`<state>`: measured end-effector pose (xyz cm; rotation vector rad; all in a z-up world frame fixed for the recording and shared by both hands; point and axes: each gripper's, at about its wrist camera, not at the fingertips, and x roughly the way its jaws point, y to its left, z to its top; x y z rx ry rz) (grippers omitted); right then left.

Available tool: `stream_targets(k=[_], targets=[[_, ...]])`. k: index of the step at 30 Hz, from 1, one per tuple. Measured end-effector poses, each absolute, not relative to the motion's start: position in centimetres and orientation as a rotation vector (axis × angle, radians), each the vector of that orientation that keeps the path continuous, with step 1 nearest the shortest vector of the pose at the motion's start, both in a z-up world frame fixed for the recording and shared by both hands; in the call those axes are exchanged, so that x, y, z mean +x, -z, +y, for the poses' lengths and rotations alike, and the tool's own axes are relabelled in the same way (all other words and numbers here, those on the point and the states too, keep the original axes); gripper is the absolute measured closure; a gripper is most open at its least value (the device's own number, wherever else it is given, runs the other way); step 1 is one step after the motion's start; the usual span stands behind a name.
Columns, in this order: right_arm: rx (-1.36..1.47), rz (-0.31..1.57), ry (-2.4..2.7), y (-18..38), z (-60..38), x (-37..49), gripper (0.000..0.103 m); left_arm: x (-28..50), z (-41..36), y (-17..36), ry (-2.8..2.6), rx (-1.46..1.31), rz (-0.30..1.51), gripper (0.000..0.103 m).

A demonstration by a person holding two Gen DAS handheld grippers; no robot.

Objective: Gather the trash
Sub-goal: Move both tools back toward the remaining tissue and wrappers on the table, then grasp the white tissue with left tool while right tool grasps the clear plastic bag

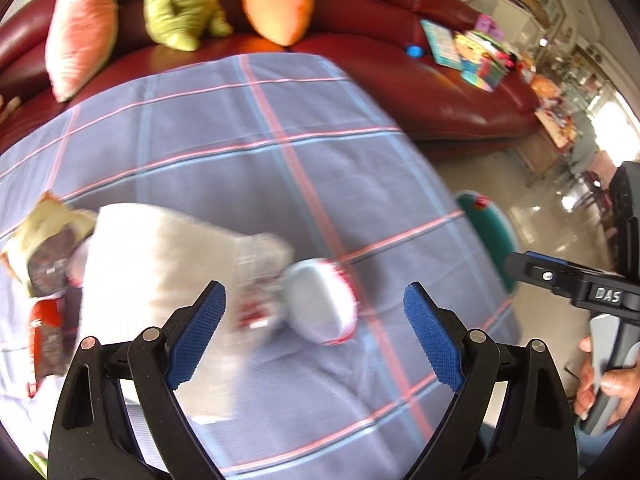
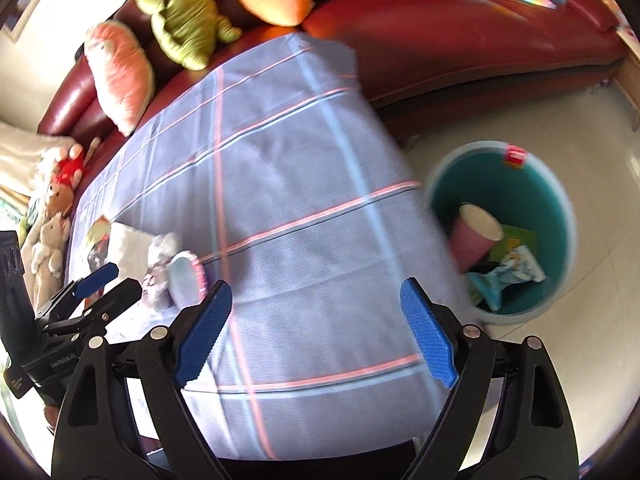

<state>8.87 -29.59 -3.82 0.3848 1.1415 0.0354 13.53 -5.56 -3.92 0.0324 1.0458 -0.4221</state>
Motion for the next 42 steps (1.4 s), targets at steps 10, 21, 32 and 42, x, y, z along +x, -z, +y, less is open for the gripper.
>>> stream_targets(k=[10, 21, 32, 42], targets=[[0.329, 1.213, -0.146, 5.6, -22.0, 10.8, 0.021, 14.3, 2.5, 6.4, 0.246, 0.110, 1.077, 0.012], [0.322, 1.248, -0.140, 6.6, -21.2, 11.7, 0.021, 13.8, 2.8, 7.9, 0.279, 0.130, 1.075, 0.028], [0.310, 1.260, -0.163, 7.1, -20.1, 11.7, 0.021, 13.3, 3.7, 6.1, 0.268, 0.053, 1.066, 0.066], [0.282, 1.230, -0.237, 6.3, -17.0, 12.2, 0.021, 13.4, 6.1, 3.0, 0.300, -0.066, 1.001, 0.100]])
